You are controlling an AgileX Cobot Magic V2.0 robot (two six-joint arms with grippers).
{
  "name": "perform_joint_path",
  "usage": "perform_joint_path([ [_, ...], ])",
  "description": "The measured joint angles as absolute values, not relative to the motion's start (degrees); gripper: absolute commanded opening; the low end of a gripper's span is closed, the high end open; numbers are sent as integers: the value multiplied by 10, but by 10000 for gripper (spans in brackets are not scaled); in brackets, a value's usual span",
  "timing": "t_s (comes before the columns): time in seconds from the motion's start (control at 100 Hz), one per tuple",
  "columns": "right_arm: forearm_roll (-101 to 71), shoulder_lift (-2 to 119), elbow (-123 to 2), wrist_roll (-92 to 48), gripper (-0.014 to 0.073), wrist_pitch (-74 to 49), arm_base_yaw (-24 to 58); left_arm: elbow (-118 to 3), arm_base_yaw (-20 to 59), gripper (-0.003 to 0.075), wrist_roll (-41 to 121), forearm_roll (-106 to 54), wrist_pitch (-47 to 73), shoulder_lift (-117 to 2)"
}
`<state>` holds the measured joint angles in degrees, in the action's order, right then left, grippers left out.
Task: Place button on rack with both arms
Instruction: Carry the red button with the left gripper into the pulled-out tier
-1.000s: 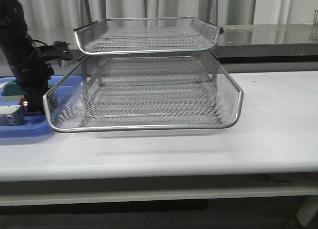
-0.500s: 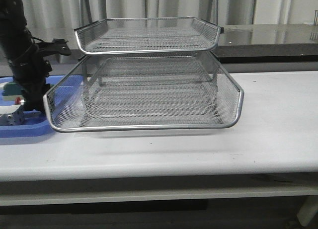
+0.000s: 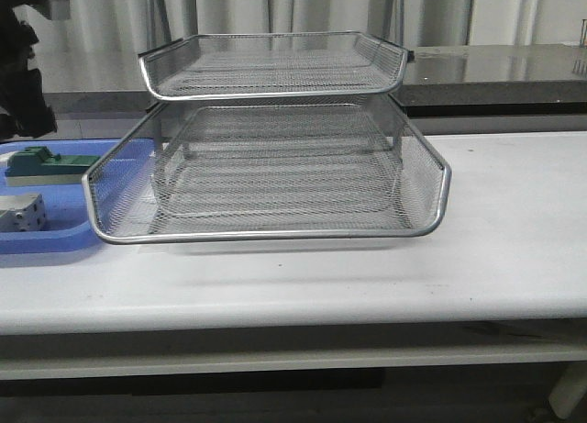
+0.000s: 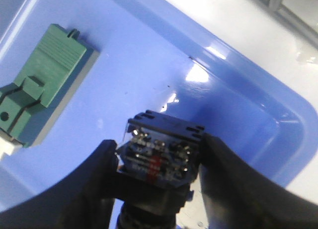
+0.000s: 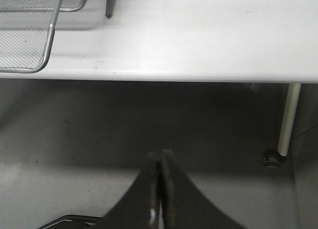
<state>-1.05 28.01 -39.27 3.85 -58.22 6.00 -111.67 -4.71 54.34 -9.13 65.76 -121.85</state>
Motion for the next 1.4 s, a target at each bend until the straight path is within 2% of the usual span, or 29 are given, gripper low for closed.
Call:
perform_joint_path([
  [0.16,-11,280,-393,39,-67,-582,60,-1117,-50,63,521,-104,703,-1184],
  [0.62,-11,280,-393,39,-67,-582,60,-1085,-23,63,448,-128,715,-1048],
  [0.92,-11,280,-393,39,-67,-582,60,-1008,79,63,444,-129,719,-973],
  [1.4,-11,280,-393,39,-67,-582,60,-997,266,63,443,-131,714,-1017],
])
